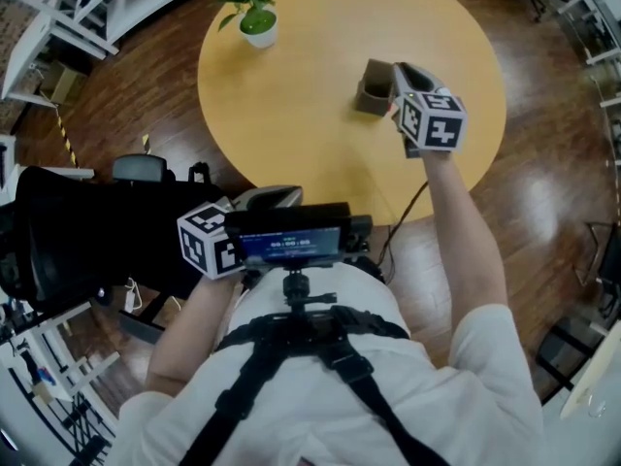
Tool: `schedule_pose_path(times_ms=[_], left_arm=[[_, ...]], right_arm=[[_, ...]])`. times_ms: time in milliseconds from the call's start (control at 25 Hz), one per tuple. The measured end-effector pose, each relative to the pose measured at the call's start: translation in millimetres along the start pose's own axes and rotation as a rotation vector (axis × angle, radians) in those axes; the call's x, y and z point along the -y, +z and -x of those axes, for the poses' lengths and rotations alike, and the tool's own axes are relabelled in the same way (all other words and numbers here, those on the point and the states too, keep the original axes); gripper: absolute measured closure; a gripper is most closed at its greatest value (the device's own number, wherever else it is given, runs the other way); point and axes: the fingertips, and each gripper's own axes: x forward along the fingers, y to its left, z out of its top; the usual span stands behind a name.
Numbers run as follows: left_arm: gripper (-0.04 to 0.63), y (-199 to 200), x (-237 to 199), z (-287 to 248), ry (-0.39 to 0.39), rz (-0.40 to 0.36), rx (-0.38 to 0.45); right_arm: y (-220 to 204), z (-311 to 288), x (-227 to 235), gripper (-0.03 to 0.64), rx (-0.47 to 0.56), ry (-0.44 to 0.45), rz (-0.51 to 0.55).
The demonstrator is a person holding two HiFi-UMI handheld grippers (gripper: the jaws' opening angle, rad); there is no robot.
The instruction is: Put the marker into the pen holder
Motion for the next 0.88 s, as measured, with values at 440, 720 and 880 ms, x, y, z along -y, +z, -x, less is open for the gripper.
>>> schedule_pose_path(times_ms=[440,720,880], left_arm=[[0.601,3.5,-4.2,-3.0,0.041,0.047,0.006],[0.601,1.2,-8.5,-1.0,0.048,0.063,-0.005],[0.601,2.4,-9.3,-5.0,0.031,0.057,-0.015]], right_arm=[[9.1,-43.5,12.1,0.561,0.069,-0.039,-0.027],[-24.9,-41.1,9.1,0.561,0.039,-0.129,-0.02],[-60.6,-46.7,2.7,0.561,-0.054,-0.135,-0.02]])
